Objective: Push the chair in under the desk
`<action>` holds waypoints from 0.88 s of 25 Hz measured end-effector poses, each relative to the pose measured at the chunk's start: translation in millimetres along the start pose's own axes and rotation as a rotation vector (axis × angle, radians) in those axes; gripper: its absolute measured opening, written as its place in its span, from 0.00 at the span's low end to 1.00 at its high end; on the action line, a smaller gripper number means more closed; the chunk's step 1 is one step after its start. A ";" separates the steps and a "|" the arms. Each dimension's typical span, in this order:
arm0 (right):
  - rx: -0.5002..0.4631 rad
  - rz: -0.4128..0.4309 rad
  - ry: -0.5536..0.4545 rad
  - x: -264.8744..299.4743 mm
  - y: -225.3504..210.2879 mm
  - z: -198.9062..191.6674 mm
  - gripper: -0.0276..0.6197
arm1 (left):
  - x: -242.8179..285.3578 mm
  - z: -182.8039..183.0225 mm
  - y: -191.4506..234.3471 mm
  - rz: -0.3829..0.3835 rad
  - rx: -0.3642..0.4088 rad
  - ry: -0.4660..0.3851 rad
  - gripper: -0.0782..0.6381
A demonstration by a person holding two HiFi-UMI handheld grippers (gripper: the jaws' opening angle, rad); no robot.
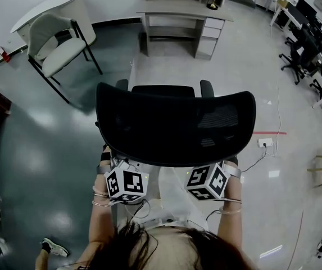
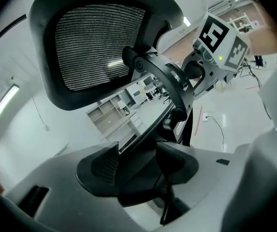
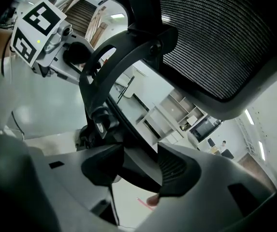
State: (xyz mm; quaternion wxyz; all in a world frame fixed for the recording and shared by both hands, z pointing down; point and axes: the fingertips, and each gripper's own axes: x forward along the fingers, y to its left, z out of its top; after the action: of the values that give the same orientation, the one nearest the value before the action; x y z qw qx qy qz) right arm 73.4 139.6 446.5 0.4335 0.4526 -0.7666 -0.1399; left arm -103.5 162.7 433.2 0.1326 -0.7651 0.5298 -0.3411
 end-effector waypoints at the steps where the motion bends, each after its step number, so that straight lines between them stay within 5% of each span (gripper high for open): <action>1: 0.001 -0.003 -0.002 0.2 -0.2 0.2 0.38 | 0.2 0.1 0.1 0.001 -0.001 -0.002 0.44; 22: 0.017 -0.004 -0.019 14.4 -7.5 7.1 0.39 | 16.9 2.8 10.6 -0.002 -0.008 -0.037 0.45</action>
State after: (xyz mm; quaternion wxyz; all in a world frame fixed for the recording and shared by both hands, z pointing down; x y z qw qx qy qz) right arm 68.9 122.4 445.5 0.4222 0.4565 -0.7708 -0.1385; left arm -105.7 142.7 431.6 0.1387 -0.7724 0.5279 -0.3249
